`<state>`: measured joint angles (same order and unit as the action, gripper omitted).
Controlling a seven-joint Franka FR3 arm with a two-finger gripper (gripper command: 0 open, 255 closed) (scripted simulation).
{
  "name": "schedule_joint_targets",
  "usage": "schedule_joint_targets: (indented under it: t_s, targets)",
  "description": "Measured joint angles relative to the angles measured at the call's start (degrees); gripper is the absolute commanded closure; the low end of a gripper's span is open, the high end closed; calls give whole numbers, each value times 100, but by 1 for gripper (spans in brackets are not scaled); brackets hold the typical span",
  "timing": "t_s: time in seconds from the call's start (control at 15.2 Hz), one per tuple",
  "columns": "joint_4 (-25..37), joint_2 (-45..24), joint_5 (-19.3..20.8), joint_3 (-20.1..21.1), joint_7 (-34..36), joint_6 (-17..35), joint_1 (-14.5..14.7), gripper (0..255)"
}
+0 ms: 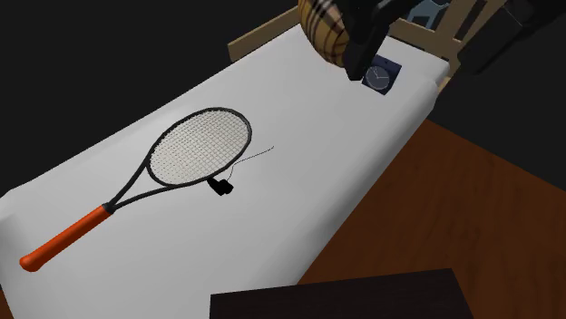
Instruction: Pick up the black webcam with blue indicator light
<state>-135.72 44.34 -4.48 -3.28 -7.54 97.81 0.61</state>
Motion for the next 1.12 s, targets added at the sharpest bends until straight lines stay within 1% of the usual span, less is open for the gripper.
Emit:
schedule_joint_targets:
  t_s: [0.07,0.2,0.53,0.86,1.12]
  targets:
    - [0,0,0,0,0,0,0,0]
    - [-129,-94,-31,68,42,204,31,0]
    - [-650,-470,-163,367,237,1039,164,0]
    - [-934,-1145,-302,705,474,1943,323,0]
    - [-1023,-1778,-367,963,669,2616,432,0]
